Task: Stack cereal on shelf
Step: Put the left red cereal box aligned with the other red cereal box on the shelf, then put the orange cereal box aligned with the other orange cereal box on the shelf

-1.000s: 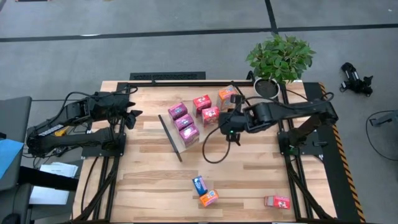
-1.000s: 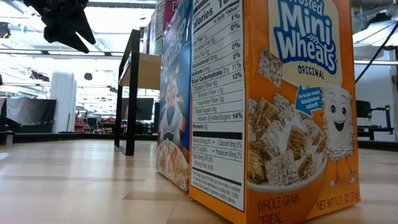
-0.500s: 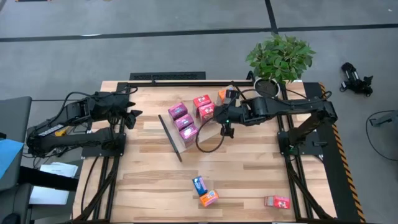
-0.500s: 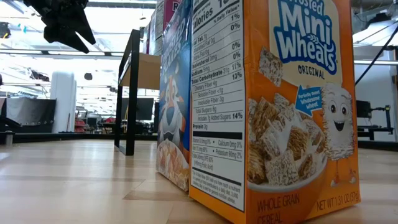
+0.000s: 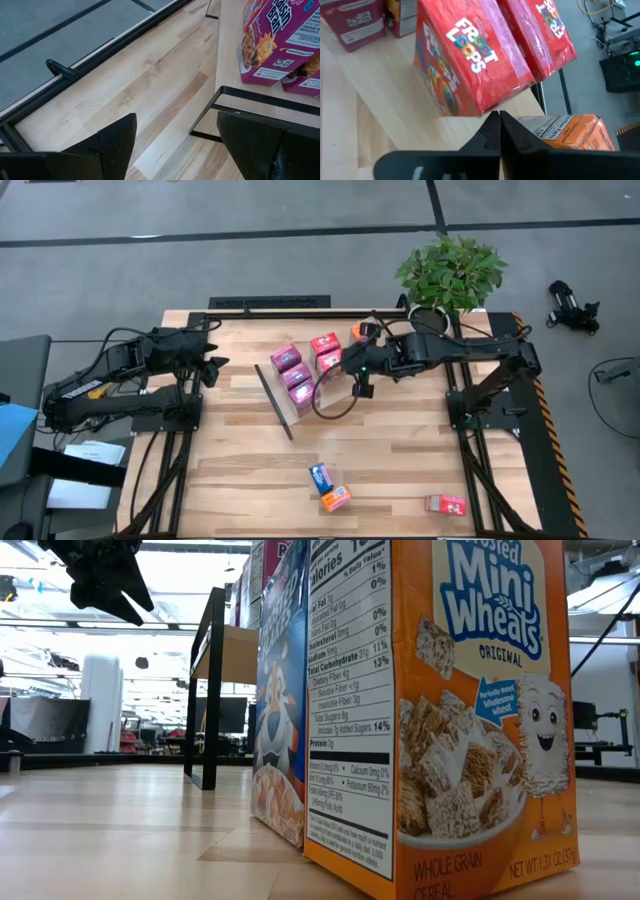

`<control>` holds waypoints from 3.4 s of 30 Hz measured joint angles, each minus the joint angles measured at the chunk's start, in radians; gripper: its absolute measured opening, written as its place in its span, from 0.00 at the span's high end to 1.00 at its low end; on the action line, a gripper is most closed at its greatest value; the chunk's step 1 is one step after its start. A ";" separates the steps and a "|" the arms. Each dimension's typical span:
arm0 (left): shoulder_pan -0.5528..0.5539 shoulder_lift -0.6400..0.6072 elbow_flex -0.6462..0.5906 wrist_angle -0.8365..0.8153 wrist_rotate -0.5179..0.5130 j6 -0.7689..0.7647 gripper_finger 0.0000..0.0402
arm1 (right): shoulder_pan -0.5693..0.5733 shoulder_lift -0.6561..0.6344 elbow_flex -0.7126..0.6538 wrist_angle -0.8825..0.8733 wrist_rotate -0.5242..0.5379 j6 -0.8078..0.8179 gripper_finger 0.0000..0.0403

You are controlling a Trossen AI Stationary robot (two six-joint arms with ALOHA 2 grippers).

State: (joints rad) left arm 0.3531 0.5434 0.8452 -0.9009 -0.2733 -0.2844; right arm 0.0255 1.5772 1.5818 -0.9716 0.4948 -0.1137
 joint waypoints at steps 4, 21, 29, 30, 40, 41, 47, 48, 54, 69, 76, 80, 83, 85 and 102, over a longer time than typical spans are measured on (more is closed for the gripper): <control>0.000 0.000 0.000 0.000 0.000 0.000 0.33 | 0.017 -0.017 0.000 -0.005 0.030 0.001 0.92; 0.000 0.000 0.000 -0.003 -0.002 0.002 0.33 | 0.455 -0.026 0.001 -0.453 -0.234 0.783 0.51; 0.000 0.000 0.000 -0.003 -0.002 -0.015 0.33 | 0.609 0.088 0.000 -0.283 -0.221 0.892 0.26; 0.000 0.000 0.000 -0.003 -0.001 -0.015 0.33 | 0.615 0.100 0.000 -0.225 -0.219 0.853 0.25; 0.000 0.000 0.000 -0.011 0.004 -0.023 0.33 | 0.596 0.223 0.001 0.219 -0.238 0.418 0.26; 0.000 0.000 0.000 -0.012 0.005 -0.024 0.33 | 0.591 0.231 0.001 0.231 -0.243 0.400 0.26; 0.000 0.000 0.000 -0.040 0.022 -0.043 0.33 | 0.573 0.300 0.001 0.268 -0.361 0.367 0.20; 0.000 0.000 0.000 -0.040 0.030 -0.045 0.33 | 0.573 0.310 0.001 0.268 -0.381 0.367 0.18; 0.000 0.000 0.000 -0.038 0.034 -0.063 0.33 | 0.566 0.365 0.016 0.270 -0.415 0.366 0.07; 0.000 0.000 0.000 -0.035 0.032 -0.064 0.33 | 0.547 0.375 0.017 0.263 -0.418 0.340 0.29; 0.000 0.000 0.000 -0.036 0.031 -0.064 0.33 | 0.541 0.375 0.017 0.259 -0.419 0.340 0.47; 0.000 0.000 0.000 -0.036 0.031 -0.064 0.33 | 0.541 0.372 0.017 0.256 -0.419 0.340 0.55; 0.000 0.000 0.000 -0.036 0.031 -0.064 0.33 | 0.541 0.363 0.017 0.240 -0.420 0.341 0.57; 0.000 0.000 0.000 -0.036 0.031 -0.064 0.33 | 0.544 0.350 0.017 0.209 -0.420 0.341 0.57; 0.000 0.000 0.000 -0.037 0.030 -0.064 0.33 | 0.500 -0.045 0.018 -0.244 -0.092 0.362 0.54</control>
State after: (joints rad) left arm 0.3531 0.5430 0.8452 -0.9375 -0.2431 -0.3485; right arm 0.5253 1.5318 1.5993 -1.2156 0.4028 0.2480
